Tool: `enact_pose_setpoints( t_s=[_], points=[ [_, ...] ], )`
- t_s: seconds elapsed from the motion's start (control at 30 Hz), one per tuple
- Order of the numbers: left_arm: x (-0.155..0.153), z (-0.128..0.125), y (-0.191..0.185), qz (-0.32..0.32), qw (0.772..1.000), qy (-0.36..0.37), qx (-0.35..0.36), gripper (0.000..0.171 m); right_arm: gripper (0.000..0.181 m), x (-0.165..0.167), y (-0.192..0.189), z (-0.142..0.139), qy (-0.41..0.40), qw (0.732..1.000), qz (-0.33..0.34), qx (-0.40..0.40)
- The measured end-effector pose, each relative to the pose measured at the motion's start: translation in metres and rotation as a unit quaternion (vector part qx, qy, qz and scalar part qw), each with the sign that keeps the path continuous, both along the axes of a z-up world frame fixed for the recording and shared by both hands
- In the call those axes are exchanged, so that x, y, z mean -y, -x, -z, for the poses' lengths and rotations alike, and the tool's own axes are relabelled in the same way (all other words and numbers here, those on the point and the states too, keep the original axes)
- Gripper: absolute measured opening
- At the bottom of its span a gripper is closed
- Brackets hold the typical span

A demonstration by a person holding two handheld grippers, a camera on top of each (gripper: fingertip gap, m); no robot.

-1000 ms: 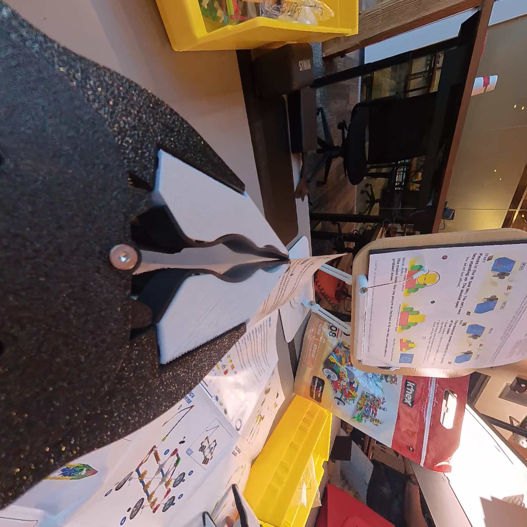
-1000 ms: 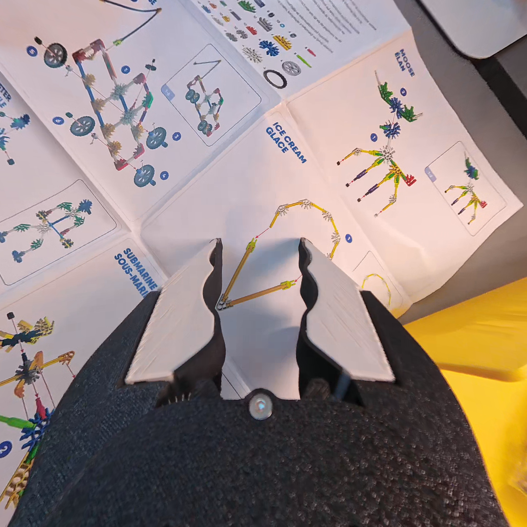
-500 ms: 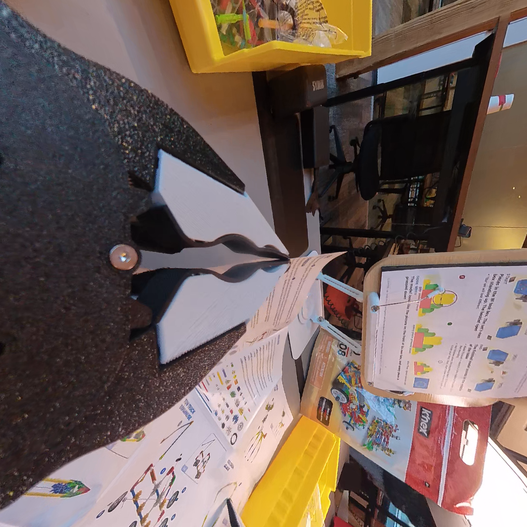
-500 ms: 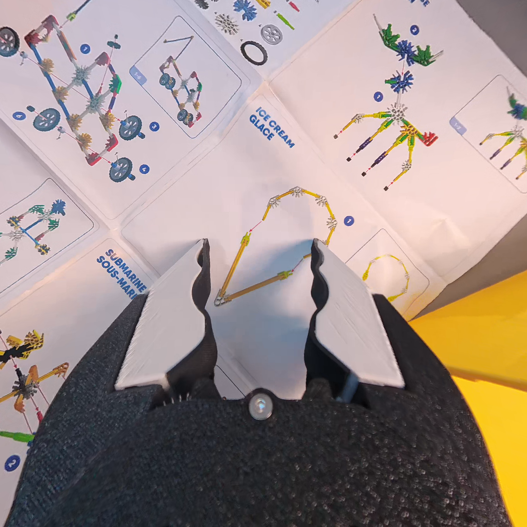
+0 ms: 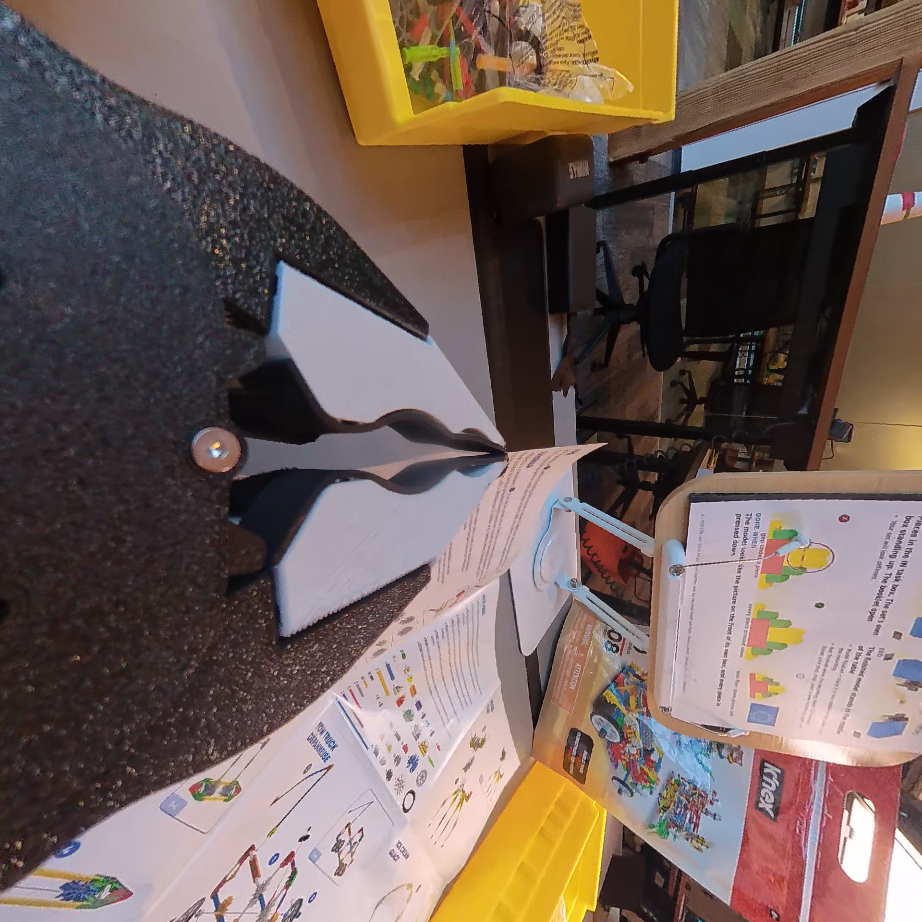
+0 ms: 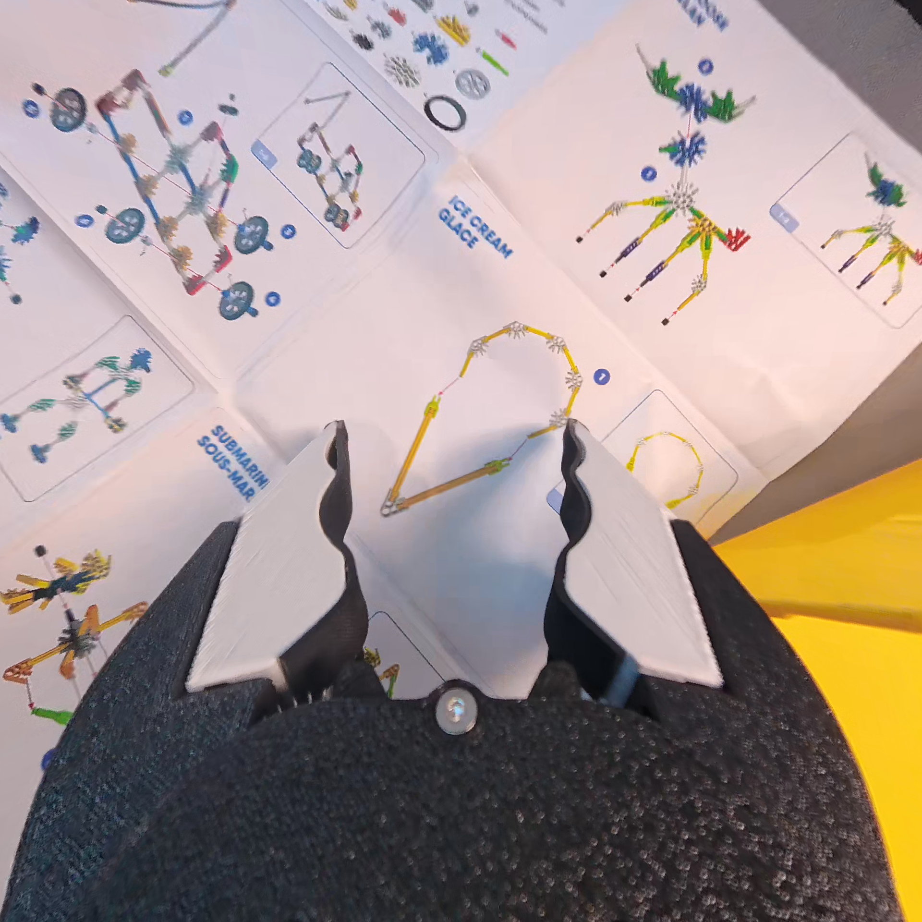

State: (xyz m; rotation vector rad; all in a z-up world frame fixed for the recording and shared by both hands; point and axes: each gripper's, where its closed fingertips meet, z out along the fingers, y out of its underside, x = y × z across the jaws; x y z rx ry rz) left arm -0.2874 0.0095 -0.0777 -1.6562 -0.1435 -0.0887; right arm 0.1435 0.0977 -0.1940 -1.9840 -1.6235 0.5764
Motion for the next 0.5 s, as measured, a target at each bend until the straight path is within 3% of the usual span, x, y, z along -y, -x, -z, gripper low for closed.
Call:
enact_pose_setpoints(
  t_s=[0.17,0.37,0.5],
  points=[
    [-0.008,0.005,0.001,-0.004,1.000,0.012,-0.011,0.000,0.085,0.031,0.011,-0.022,0.013,0.997,-0.068,-0.039],
    [-0.019,0.017,0.006,-0.020,0.997,0.053,-0.046,0.000,0.098,0.077,0.011,-0.003,0.010,0.986,-0.160,0.052],
    [-0.025,0.020,0.007,-0.018,0.994,0.078,-0.069,0.000,0.097,0.072,0.013,0.016,-0.002,0.984,-0.150,0.100]
  ],
)
